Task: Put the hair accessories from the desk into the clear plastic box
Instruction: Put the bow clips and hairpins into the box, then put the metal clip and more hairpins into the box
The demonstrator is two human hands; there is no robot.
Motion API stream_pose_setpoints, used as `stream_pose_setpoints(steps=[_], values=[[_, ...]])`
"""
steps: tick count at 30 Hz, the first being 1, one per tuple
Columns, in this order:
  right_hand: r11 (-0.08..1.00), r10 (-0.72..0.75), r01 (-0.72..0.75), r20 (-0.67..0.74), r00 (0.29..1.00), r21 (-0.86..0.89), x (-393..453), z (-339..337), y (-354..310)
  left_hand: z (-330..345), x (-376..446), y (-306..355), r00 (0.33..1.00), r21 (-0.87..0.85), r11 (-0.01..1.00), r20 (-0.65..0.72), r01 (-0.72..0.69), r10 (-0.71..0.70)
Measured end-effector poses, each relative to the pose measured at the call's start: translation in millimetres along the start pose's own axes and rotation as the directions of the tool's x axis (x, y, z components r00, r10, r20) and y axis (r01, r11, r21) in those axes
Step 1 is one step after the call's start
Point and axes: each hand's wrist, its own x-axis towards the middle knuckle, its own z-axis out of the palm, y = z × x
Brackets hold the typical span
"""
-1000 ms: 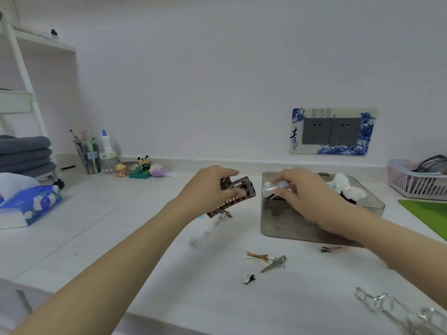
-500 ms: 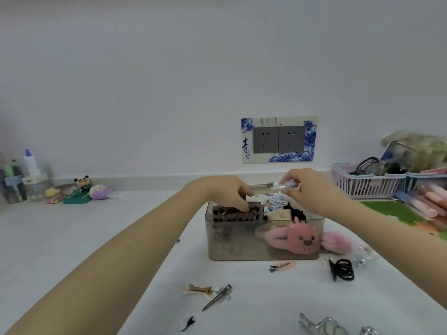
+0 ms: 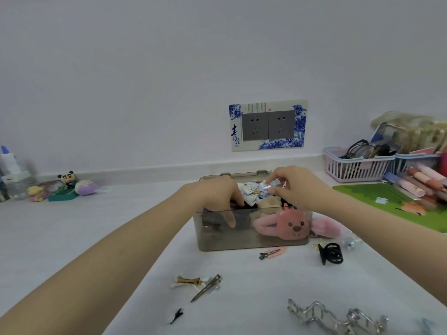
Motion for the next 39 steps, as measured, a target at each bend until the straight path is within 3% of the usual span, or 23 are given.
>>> stream_pose_setpoints(steps=[6,10,15,19,21,25,28,35,39], values=[[0.999,-0.034,0.034,-0.005,0.999,-0.001,0,-1,3,6,3,-6,1.0,-0.032,0.999,0.002,0.023,-0.023],[0.999,-0.045,0.045,-0.028,0.999,0.016,0,0,4,7,1,-6,0.998,-0.166,0.985,-0.038,0.037,-0.044],[0.997,-0.07,0.075,-0.143,0.987,0.03,-7,-8,4,-1,-15,4,0.975,-0.408,0.913,-0.206,-0.008,-0.083],[0.992,-0.035,0.068,-0.279,0.96,0.108,-22,-22,-5,-5,-37,32,0.907,-0.439,0.892,-0.41,-0.106,-0.093],[0.991,-0.018,0.055,-0.283,0.959,0.122,-35,-29,-7,-3,-50,50,0.89,-0.451,0.875,-0.454,-0.178,-0.054],[0.996,0.001,0.015,-0.185,0.983,0.088,-68,-30,-6,11,-76,86,0.961,-0.481,0.844,-0.244,-0.238,0.132],[0.998,0.016,-0.008,-0.113,0.993,0.066,-98,-25,-1,31,-86,109,0.967,-0.47,0.845,-0.137,-0.256,0.217],[0.991,0.077,-0.07,-0.057,0.995,0.114,-148,-23,14,63,-92,146,0.944,-0.506,0.801,-0.105,-0.32,0.311],[0.985,0.099,-0.089,-0.064,0.993,0.149,-162,-26,17,68,-92,155,0.936,-0.524,0.776,-0.167,-0.351,0.311]])
